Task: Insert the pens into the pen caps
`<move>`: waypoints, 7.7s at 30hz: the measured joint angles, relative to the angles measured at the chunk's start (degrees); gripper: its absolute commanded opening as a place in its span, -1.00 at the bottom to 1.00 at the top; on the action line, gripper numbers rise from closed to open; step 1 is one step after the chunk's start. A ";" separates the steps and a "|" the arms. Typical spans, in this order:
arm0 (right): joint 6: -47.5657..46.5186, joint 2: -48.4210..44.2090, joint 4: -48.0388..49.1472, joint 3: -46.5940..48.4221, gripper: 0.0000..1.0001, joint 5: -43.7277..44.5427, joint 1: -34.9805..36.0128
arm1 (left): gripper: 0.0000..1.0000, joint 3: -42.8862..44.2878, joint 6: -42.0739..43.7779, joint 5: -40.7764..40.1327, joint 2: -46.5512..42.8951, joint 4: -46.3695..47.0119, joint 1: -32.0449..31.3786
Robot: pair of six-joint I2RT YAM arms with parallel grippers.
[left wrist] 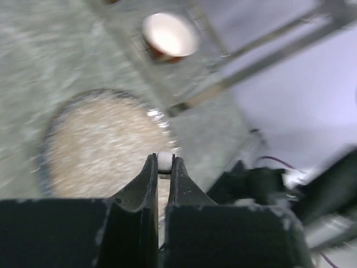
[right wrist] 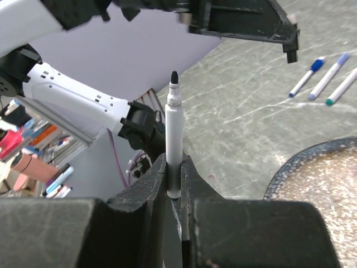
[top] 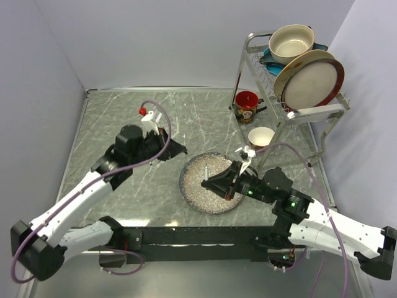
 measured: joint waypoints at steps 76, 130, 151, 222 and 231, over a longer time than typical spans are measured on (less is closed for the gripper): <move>-2.03 11.56 2.49 4.94 -1.00 5.16 10.64 | -0.98 0.24 -7.50 18.58 -16.63 1.51 -3.82; -5.03 12.48 -2.47 7.61 -1.00 6.86 12.33 | -0.98 0.94 -2.97 22.97 -14.43 -5.44 -3.91; -13.16 19.19 -24.39 20.59 -1.00 14.84 12.57 | -0.98 -5.35 1.38 24.33 -11.69 5.66 -4.46; -14.58 72.61 -19.19 51.32 -0.95 3.65 -10.86 | 0.99 -11.50 7.96 -21.79 -35.04 -12.24 -5.88; -13.77 86.23 -25.40 61.07 -0.79 6.36 -13.81 | 0.99 -12.15 9.60 -23.78 -37.13 -13.79 -5.88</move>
